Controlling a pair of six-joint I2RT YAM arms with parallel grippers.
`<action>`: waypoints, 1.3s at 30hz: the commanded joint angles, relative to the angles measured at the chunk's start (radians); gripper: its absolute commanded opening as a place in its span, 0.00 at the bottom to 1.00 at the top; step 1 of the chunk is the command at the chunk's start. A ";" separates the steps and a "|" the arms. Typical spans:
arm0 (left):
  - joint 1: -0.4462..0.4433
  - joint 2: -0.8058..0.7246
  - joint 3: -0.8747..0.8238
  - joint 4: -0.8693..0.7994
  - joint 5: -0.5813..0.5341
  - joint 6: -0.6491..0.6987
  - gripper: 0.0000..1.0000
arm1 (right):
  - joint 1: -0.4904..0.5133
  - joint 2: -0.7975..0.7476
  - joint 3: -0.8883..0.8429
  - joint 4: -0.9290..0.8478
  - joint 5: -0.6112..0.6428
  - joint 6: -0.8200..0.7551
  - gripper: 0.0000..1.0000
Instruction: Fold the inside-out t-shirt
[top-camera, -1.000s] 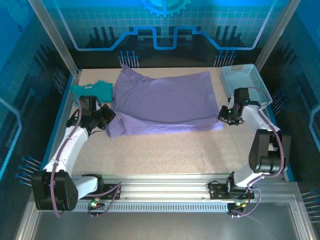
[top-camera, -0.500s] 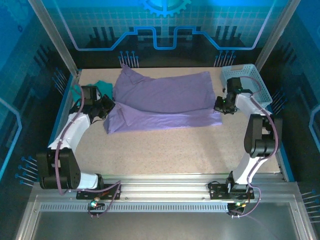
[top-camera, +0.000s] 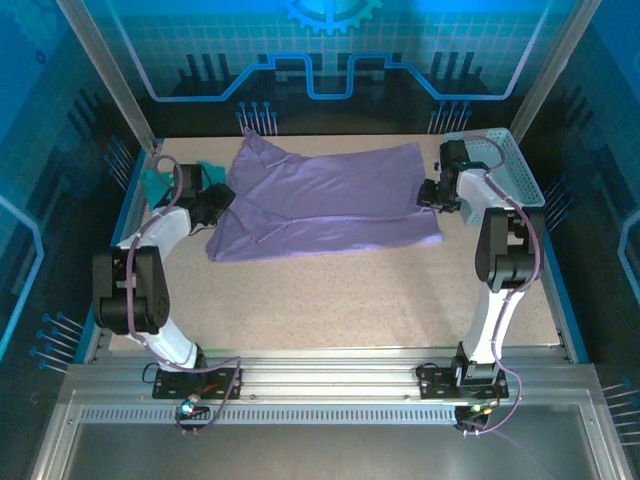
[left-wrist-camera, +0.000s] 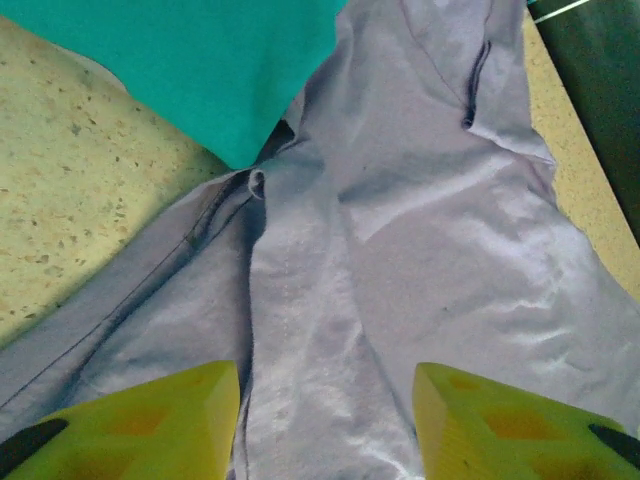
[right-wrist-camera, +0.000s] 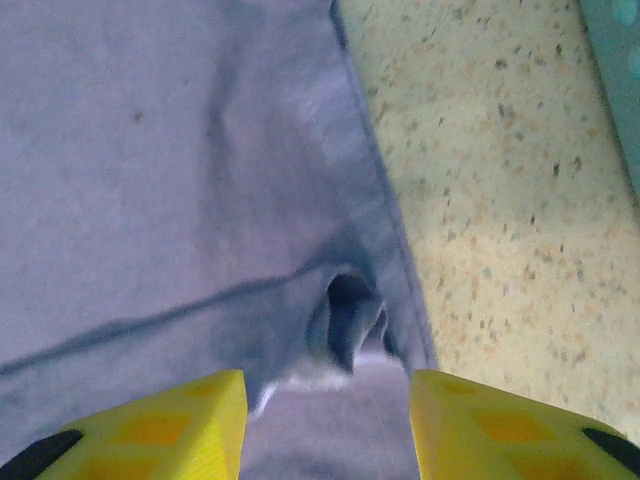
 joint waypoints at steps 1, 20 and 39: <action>-0.025 -0.150 -0.133 0.064 -0.025 -0.016 0.55 | 0.071 -0.144 -0.117 -0.012 0.020 -0.011 0.50; -0.125 -0.010 -0.318 0.160 0.144 0.032 0.59 | 0.049 0.040 -0.119 -0.246 0.143 -0.090 0.43; -0.264 -0.321 -0.441 -0.035 0.061 0.025 0.61 | 0.073 -0.253 -0.365 -0.031 0.043 -0.040 0.44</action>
